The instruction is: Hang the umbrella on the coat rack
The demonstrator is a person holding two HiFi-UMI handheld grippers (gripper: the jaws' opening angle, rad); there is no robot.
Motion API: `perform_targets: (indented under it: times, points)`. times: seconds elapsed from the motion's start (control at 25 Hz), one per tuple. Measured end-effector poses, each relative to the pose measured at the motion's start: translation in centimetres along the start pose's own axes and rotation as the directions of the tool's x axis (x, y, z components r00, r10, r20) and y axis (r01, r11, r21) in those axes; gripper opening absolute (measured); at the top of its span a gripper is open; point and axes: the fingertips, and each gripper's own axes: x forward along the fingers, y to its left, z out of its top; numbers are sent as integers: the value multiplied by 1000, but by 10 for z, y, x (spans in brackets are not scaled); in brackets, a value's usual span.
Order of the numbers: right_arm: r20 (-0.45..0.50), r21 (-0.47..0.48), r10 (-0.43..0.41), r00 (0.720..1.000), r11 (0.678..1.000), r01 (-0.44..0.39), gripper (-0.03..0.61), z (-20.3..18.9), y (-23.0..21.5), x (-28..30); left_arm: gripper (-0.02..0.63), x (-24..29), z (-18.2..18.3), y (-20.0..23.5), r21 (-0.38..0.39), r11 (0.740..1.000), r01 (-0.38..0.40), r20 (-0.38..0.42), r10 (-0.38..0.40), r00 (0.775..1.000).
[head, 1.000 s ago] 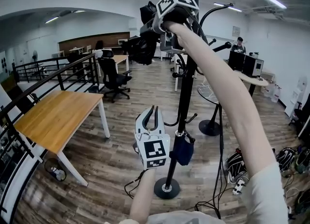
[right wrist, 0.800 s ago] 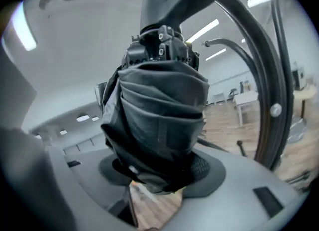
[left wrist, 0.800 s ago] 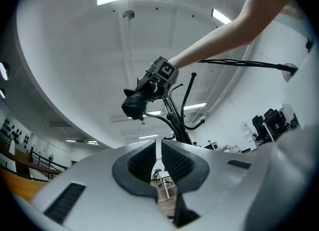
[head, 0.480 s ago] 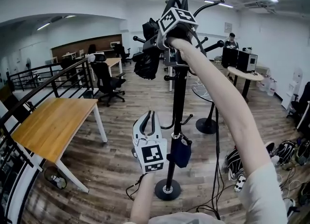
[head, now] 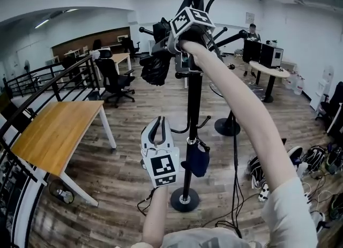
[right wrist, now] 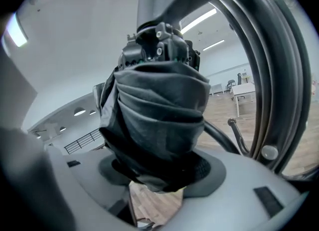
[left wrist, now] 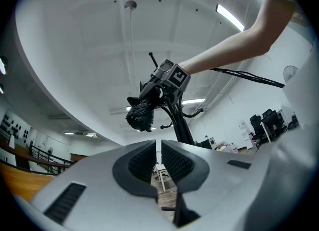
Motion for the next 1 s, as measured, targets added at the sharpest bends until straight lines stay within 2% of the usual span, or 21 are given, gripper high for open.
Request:
perform_targets:
  times: [0.44,0.76,1.0]
  points:
    - [30,-52,9,1000,999,-7,270,-9,-7,4,29,2,-30,-17,-38,999,20,-51,-22,998]
    - [140,-84,-100,985,990,113,276,-10,-15,-4,29,-6,-33,-18,-36,999,20,-57,-22,998]
    - [200,-97,-118,973,985,140,290,-14,-20,-16,29,-9,-36,-23,-34,999,25,-75,-27,997]
